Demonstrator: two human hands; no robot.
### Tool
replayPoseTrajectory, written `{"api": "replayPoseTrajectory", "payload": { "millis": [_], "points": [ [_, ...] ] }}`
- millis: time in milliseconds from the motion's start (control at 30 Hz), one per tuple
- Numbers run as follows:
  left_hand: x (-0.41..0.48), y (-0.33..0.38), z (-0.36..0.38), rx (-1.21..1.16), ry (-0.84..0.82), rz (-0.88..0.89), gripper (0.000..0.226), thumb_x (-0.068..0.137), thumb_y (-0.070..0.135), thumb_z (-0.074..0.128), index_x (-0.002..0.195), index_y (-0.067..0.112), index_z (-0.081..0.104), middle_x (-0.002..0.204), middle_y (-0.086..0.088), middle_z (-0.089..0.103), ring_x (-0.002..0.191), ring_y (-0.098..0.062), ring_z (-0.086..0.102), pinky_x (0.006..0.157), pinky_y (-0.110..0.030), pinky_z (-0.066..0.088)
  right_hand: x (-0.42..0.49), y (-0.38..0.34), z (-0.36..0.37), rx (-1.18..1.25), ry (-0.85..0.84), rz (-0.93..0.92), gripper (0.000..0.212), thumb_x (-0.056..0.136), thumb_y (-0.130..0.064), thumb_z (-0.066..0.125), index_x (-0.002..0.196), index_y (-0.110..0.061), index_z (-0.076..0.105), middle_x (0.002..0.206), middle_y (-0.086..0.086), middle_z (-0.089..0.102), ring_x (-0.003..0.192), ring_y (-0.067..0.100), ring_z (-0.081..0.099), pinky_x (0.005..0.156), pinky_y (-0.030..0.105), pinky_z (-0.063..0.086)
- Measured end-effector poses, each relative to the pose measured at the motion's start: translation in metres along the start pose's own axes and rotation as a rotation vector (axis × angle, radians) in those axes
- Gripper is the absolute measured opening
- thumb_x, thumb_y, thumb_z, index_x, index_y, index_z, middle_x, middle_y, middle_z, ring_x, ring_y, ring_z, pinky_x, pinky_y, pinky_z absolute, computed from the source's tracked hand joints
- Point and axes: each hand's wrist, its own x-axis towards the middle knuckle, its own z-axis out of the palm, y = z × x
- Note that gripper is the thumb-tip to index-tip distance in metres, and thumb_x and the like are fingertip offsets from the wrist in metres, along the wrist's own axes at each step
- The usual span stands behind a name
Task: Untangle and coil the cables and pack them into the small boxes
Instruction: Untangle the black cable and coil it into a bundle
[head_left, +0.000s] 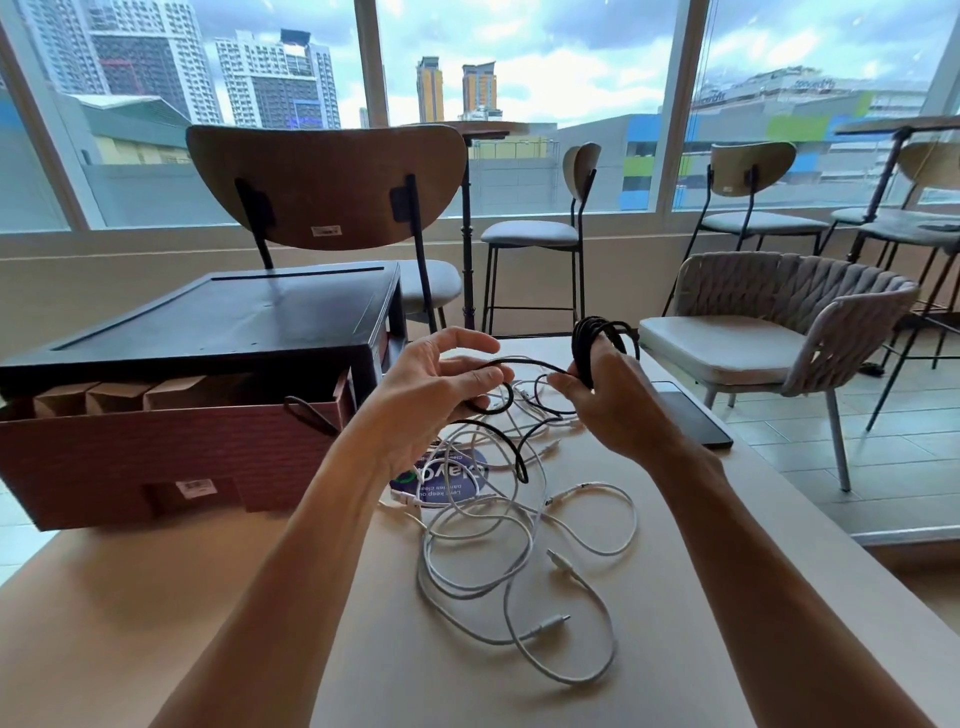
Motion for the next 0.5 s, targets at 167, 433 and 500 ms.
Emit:
{"api": "replayPoseTrajectory", "payload": {
  "millis": [167, 433, 500],
  "points": [
    [-0.002, 0.006, 0.001, 0.027, 0.067, 0.007, 0.019, 0.089, 0.006, 0.070, 0.107, 0.012, 0.066, 0.083, -0.004, 0.074, 0.067, -0.012, 0.058, 0.077, -0.030, 0.052, -0.004, -0.006, -0.003, 0.033, -0.061, 0.005, 0.023, 0.099, -0.026, 0.057, 0.104, -0.004, 0.055, 0.089, 0.005, 0.062, 0.081, 0.023, 0.056, 0.069, 0.029, 0.037],
    [0.000, 0.008, 0.010, -0.024, 0.317, 0.117, 0.007, 0.090, 0.010, 0.071, 0.096, 0.012, 0.069, 0.081, -0.005, 0.071, 0.059, -0.005, 0.058, 0.066, -0.023, 0.049, 0.003, -0.002, -0.011, 0.150, -0.044, 0.048, 0.012, 0.101, -0.024, 0.054, 0.097, -0.012, 0.057, 0.077, -0.003, 0.058, 0.068, 0.007, 0.054, 0.057, 0.011, 0.038],
    [-0.002, 0.008, 0.017, 0.128, 0.326, 0.234, 0.007, 0.091, 0.010, 0.069, 0.095, 0.015, 0.068, 0.084, -0.001, 0.075, 0.068, -0.001, 0.065, 0.066, -0.016, 0.047, 0.004, 0.000, -0.011, 0.180, -0.007, 0.076, 0.016, 0.101, -0.023, 0.053, 0.090, -0.012, 0.058, 0.072, -0.005, 0.057, 0.065, 0.004, 0.052, 0.054, 0.010, 0.037]
  ]
}}
